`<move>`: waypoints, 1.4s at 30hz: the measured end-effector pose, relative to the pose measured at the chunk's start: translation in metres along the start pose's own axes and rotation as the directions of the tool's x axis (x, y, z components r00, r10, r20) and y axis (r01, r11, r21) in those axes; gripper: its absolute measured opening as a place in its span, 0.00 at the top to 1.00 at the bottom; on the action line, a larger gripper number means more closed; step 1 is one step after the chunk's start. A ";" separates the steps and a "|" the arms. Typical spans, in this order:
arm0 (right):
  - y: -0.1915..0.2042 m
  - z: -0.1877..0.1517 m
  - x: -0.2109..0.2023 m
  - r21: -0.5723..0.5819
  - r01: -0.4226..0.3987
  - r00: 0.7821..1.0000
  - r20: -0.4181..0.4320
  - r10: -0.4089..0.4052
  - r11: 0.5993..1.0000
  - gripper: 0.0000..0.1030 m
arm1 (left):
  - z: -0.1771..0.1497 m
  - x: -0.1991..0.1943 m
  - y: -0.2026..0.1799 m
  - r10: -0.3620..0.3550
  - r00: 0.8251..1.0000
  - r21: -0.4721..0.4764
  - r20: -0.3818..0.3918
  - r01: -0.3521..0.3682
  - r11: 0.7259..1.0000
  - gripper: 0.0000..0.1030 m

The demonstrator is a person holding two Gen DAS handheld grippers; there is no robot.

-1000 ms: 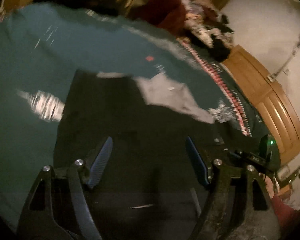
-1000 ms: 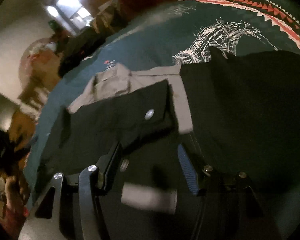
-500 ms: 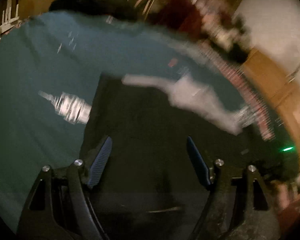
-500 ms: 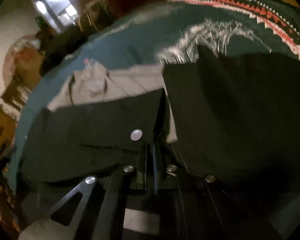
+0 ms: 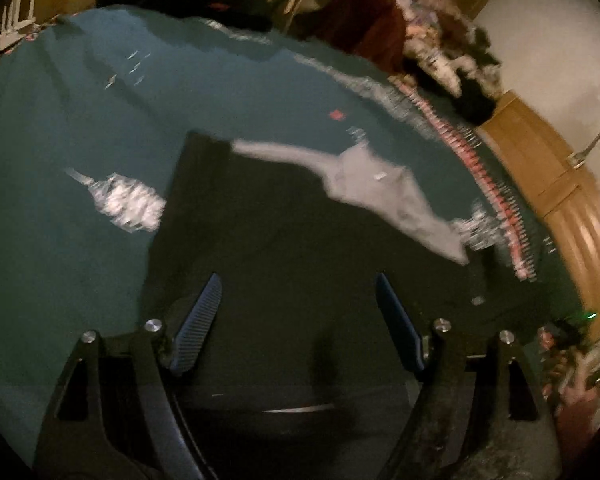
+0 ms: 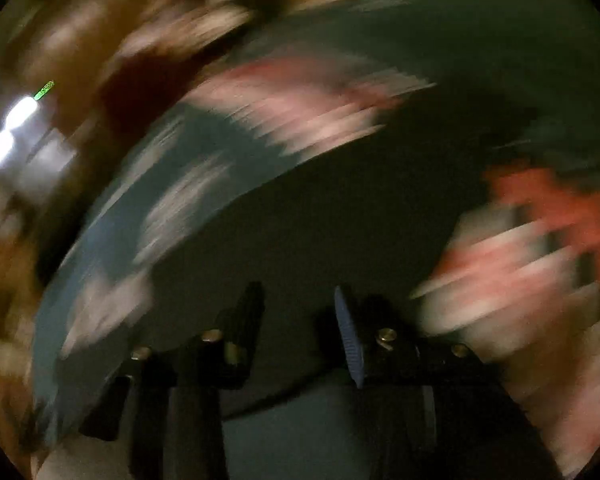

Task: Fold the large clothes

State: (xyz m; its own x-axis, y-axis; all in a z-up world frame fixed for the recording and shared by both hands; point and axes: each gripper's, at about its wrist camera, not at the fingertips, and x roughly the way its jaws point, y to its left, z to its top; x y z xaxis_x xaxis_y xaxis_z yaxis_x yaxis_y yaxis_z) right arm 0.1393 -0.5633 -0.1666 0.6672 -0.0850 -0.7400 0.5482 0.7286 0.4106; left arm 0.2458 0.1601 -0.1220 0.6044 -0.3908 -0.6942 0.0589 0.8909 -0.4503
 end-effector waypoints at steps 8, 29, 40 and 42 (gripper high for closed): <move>-0.121 0.078 0.010 0.276 -0.012 1.000 -0.003 0.013 0.961 0.59 | 0.004 0.027 -0.038 -0.053 0.998 0.037 -0.036 0.054 0.998 0.24; 0.087 0.075 -0.057 -0.204 -0.294 0.942 0.106 0.319 0.934 0.93 | 0.008 -0.060 0.004 -0.069 0.991 -0.013 0.112 0.071 0.997 0.24; 0.020 0.062 -0.054 -0.131 -0.167 0.983 0.050 0.175 0.977 0.87 | -0.009 -0.069 0.026 -0.054 0.993 -0.098 0.108 0.065 0.993 0.23; 0.016 0.058 -0.039 -0.150 -0.153 0.987 0.021 0.158 0.977 0.57 | -0.010 -0.064 0.023 -0.045 0.995 -0.086 0.091 0.053 0.995 0.22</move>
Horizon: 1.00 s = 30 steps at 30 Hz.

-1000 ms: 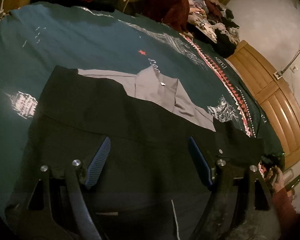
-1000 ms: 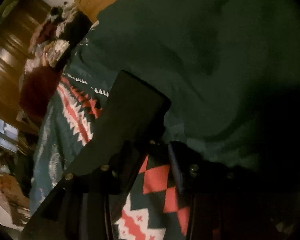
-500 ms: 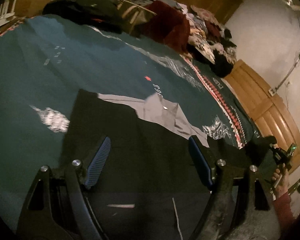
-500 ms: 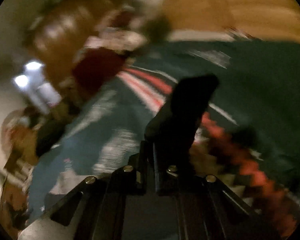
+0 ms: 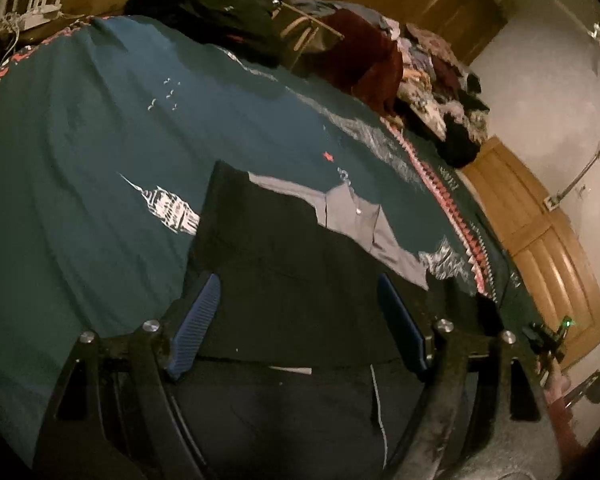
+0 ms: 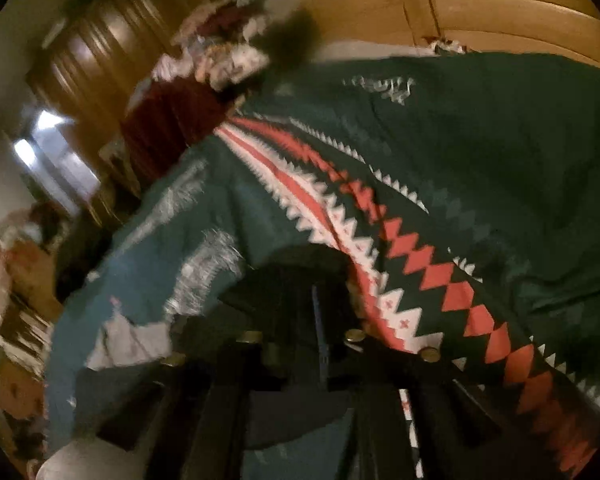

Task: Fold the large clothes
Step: 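Lower the folded hem onto the jacket and open both tools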

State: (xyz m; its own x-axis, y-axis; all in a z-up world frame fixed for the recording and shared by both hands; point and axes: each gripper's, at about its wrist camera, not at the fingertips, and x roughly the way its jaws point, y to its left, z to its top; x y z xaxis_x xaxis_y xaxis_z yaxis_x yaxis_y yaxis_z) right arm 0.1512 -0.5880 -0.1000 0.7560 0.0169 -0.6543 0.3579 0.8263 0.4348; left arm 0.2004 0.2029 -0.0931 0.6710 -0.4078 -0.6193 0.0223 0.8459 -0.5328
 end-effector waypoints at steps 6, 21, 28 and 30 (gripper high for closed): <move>-0.045 0.002 0.062 0.026 -0.008 0.984 -0.177 0.012 1.000 0.34 | -0.010 0.029 -0.012 -0.007 0.998 0.005 -0.063 0.007 1.000 0.22; -0.053 0.017 0.164 0.048 -0.194 0.929 -0.312 0.199 0.980 0.61 | -0.025 0.093 -0.085 -0.078 0.982 0.093 -0.172 0.095 0.991 0.22; -0.044 0.012 0.170 0.031 -0.153 0.934 -0.323 0.154 0.988 0.56 | -0.024 0.088 -0.089 -0.097 0.981 0.105 -0.166 0.115 0.988 0.22; -0.037 0.011 0.170 0.014 -0.140 0.940 -0.312 0.138 0.990 0.78 | -0.024 0.084 -0.088 -0.092 0.983 0.097 -0.156 0.108 0.989 0.22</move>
State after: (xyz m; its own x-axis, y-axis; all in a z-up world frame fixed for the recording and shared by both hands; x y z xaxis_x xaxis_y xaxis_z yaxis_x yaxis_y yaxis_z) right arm 0.2720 -0.6219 -0.2205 0.5888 0.3054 -0.7483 0.2558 0.8079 0.5310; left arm 0.2370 0.0860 -0.1114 0.5421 -0.5326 -0.6499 0.1661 0.8261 -0.5385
